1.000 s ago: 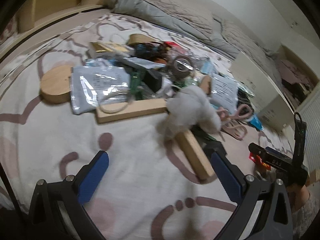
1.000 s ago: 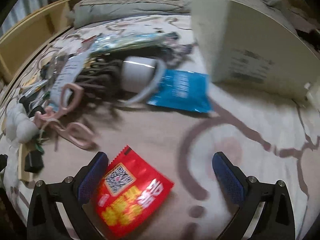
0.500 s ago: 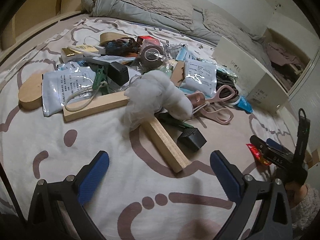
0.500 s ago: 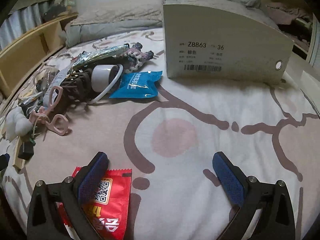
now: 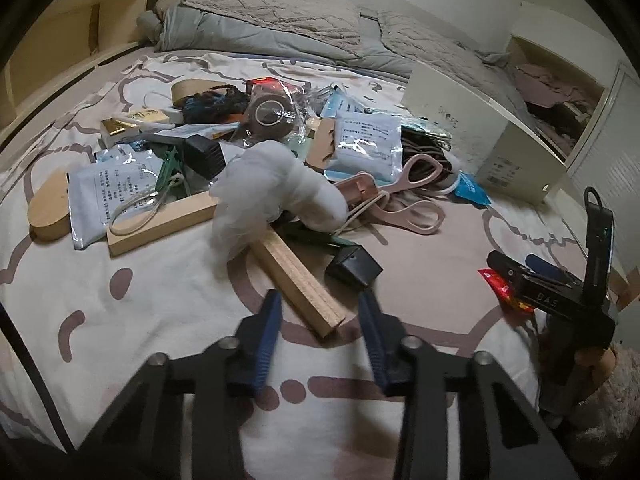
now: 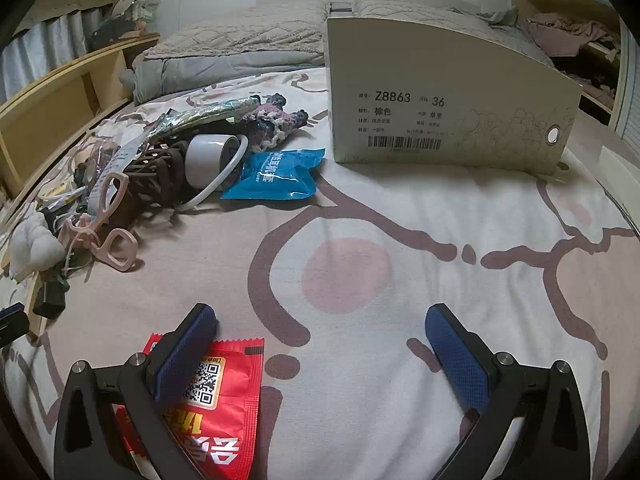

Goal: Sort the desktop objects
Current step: 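Close the left tool on the end of the light wooden stick, then pull the wooden stick out of the pile with the left tool, then move the open left tool to the light wooden bar while the right tool approaches the red packet, then close the left tool around the middle of the light wooden bar, then close the right tool on the red packet while the left tool holds the wooden bar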

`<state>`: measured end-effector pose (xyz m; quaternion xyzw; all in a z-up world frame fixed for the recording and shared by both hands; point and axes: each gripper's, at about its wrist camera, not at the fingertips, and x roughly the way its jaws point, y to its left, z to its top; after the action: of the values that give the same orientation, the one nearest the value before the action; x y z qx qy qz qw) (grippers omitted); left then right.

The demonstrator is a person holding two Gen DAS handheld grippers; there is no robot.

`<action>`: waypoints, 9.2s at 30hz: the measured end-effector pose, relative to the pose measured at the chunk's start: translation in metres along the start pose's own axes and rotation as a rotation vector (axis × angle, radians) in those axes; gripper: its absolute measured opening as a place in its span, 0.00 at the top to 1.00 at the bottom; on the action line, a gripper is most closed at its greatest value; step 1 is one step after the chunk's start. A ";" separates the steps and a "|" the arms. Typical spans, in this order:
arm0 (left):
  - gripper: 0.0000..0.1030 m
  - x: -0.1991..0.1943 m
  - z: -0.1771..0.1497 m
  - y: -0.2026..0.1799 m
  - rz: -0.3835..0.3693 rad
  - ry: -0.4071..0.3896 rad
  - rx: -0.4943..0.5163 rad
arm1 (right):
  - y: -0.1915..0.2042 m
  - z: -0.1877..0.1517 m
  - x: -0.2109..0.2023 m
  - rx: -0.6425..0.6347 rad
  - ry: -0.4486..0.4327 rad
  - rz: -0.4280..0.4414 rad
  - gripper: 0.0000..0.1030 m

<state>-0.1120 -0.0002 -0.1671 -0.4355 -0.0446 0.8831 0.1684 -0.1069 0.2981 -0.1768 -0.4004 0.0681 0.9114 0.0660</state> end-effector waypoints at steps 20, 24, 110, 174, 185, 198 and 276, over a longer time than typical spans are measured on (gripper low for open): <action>0.91 -0.011 -0.028 -0.029 -0.074 0.057 -0.034 | 0.002 0.000 0.000 -0.016 0.016 -0.022 0.00; 0.89 -0.015 -0.029 -0.031 -0.001 0.027 -0.031 | 0.001 0.000 0.000 -0.015 0.013 -0.020 0.00; 0.45 -0.018 -0.051 -0.070 0.188 0.061 0.058 | -0.002 -0.003 -0.003 -0.008 0.003 -0.005 0.00; 0.00 0.006 -0.021 -0.023 0.203 -0.038 -0.127 | 0.009 -0.012 -0.021 -0.076 0.050 0.047 0.00; 0.00 0.026 -0.013 -0.040 0.275 -0.045 -0.145 | 0.012 -0.022 -0.022 -0.086 -0.020 0.032 0.00; 0.00 0.041 -0.007 -0.048 0.356 -0.081 -0.170 | 0.013 -0.027 -0.024 -0.085 -0.058 0.027 0.00; 0.00 0.036 -0.015 -0.046 0.305 -0.066 -0.066 | 0.023 -0.006 -0.023 -0.124 0.187 0.020 0.15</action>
<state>-0.1088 0.0545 -0.1931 -0.4134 -0.0124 0.9103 0.0167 -0.0915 0.2731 -0.1622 -0.4864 0.0216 0.8731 0.0255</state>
